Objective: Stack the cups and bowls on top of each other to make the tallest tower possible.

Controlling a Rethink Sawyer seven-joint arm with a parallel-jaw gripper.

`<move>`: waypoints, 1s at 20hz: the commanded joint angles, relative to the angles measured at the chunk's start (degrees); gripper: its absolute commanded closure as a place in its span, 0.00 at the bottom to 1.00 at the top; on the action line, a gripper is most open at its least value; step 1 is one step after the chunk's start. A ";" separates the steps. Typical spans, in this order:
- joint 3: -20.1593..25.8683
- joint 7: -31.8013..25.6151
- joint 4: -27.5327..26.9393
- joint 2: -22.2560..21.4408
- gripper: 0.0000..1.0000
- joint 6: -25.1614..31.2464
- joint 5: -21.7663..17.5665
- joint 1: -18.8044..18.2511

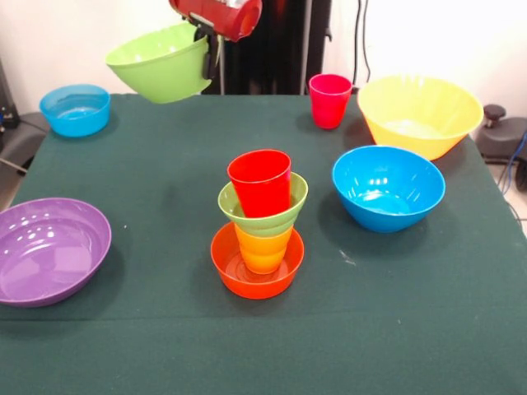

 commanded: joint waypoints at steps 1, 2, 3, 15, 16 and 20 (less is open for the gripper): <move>6.61 -3.64 -6.29 3.67 1.00 6.03 -1.65 2.63; 6.51 -3.24 -6.63 3.96 1.00 6.23 -1.68 2.93; 6.18 -2.45 -7.14 4.46 1.00 6.91 -1.70 3.63; 3.80 2.72 -10.43 7.72 1.00 8.22 -0.21 9.66; 3.62 2.70 -10.65 7.78 1.00 8.39 -0.27 10.05; 3.12 2.60 -11.41 7.67 1.00 9.30 -0.18 11.30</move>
